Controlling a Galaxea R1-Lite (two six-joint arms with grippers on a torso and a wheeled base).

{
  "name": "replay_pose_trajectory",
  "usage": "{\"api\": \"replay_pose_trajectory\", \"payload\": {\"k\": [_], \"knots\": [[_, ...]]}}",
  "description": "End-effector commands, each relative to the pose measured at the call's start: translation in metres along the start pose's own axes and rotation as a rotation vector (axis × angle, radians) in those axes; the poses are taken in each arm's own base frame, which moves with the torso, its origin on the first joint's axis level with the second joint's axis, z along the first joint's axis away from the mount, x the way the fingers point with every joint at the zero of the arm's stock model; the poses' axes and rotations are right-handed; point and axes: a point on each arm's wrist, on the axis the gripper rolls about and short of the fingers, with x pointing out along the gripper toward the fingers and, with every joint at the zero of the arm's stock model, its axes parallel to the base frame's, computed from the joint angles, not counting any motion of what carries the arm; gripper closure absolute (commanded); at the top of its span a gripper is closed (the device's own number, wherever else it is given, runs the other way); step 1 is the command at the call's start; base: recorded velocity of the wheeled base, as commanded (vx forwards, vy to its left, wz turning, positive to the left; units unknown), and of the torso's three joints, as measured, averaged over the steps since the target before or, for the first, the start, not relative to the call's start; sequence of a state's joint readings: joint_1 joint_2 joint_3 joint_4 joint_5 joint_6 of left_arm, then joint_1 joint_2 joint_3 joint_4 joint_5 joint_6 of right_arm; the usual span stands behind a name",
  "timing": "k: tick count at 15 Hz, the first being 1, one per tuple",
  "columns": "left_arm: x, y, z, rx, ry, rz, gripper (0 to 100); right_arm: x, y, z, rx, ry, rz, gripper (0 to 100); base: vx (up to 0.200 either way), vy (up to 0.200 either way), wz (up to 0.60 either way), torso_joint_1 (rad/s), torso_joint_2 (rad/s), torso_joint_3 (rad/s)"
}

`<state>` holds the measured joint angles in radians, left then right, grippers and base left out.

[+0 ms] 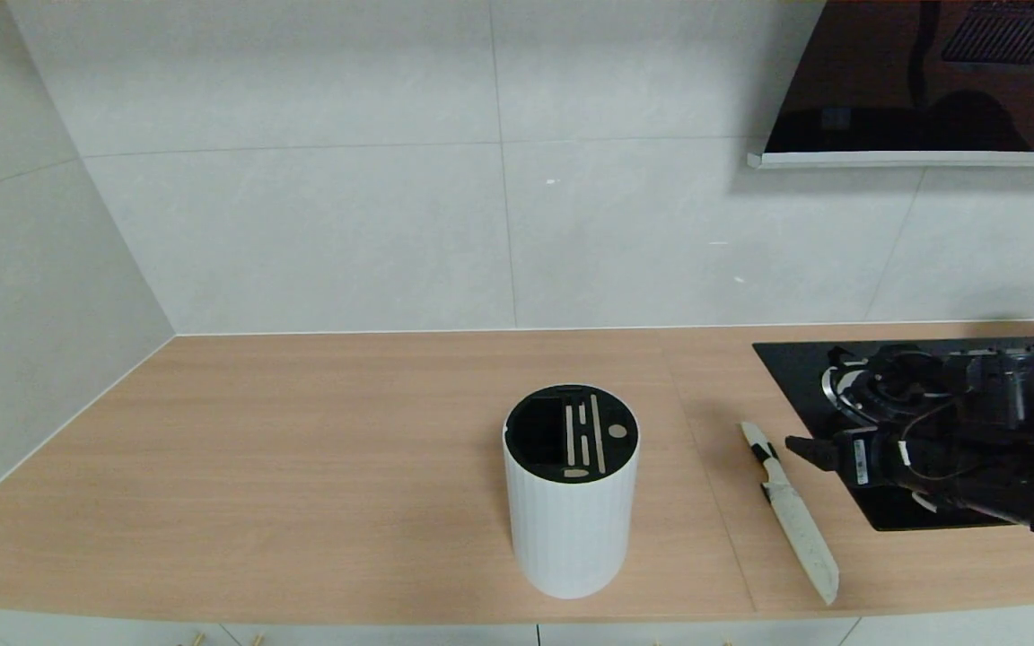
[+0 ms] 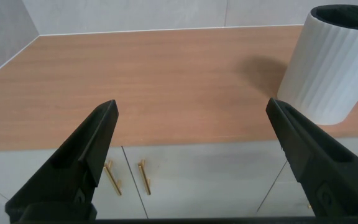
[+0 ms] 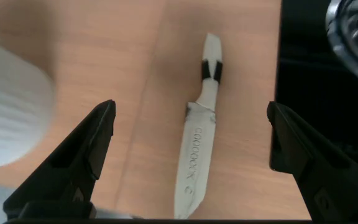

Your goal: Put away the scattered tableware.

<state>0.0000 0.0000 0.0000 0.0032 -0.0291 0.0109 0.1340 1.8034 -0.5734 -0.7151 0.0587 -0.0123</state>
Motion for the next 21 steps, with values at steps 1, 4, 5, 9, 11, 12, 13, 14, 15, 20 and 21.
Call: {"api": "replay_pose_trajectory", "payload": {"k": [1, 4, 5, 9, 11, 12, 13, 14, 15, 20, 21], "knots": [[0.000, 0.000, 0.000, 0.000, 0.000, 0.000, 0, 0.033, 0.003, -0.030, -0.002, 0.120, 0.003, 0, 0.000, 0.000, 0.00, 0.000, 0.00, 0.000], [0.000, 0.000, 0.000, 0.000, 0.000, 0.000, 0, 0.057, 0.001, -0.047, -0.005, 0.138, -0.043, 0, 0.000, 0.000, 0.00, 0.000, 0.00, 0.000], [0.000, 0.000, 0.000, 0.000, 0.000, 0.000, 0, 0.065, 0.001, -0.054, -0.005, 0.135, -0.049, 0, 0.000, 0.000, 0.00, 0.000, 0.00, 0.000], [0.000, 0.000, 0.000, 0.000, 0.000, 0.000, 0, 0.083, -0.001, -0.068, -0.005, 0.123, -0.068, 0, 0.000, 0.000, 0.00, 0.000, 0.00, 0.000], [0.000, 0.000, 0.000, 0.000, 0.000, 0.000, 0, 0.088, -0.001, -0.073, -0.006, 0.121, -0.083, 0, 0.000, 0.000, 0.00, 0.000, 0.00, 0.000], [0.000, 0.000, 0.000, 0.000, 0.000, 0.000, 0, 0.090, -0.001, -0.076, -0.006, 0.123, -0.083, 0, 0.000, 0.000, 0.00, 0.000, 0.00, 0.000], [0.000, 0.000, 0.000, 0.000, 0.000, 0.000, 0, 0.091, -0.001, -0.077, -0.006, 0.124, -0.083, 0, 0.000, 0.000, 0.00, 0.000, 0.00, 0.000], [0.000, 0.000, 0.000, 0.000, 0.000, 0.000, 0, 0.092, -0.001, -0.077, -0.006, 0.124, -0.083, 0, 0.000, 0.000, 0.00, 0.000, 0.00, 0.000], [0.000, 0.000, 0.000, 0.000, 0.000, 0.000, 0, 0.094, -0.001, -0.079, -0.005, 0.130, -0.086, 0, 0.000, 0.000, 0.00, 0.000, 0.00, 0.000], [0.000, 0.000, 0.000, 0.000, 0.000, 0.000, 0, 0.102, -0.002, -0.083, 0.000, 0.130, -0.088, 0, 0.000, 0.000, 0.00, 0.000, 0.00, 0.000], [0.000, 0.000, 0.000, 0.000, 0.000, 0.000, 0, 0.103, -0.002, -0.085, 0.000, 0.129, -0.088, 0, 0.000, 0.000, 0.00, 0.000, 0.00, 0.000]]}}
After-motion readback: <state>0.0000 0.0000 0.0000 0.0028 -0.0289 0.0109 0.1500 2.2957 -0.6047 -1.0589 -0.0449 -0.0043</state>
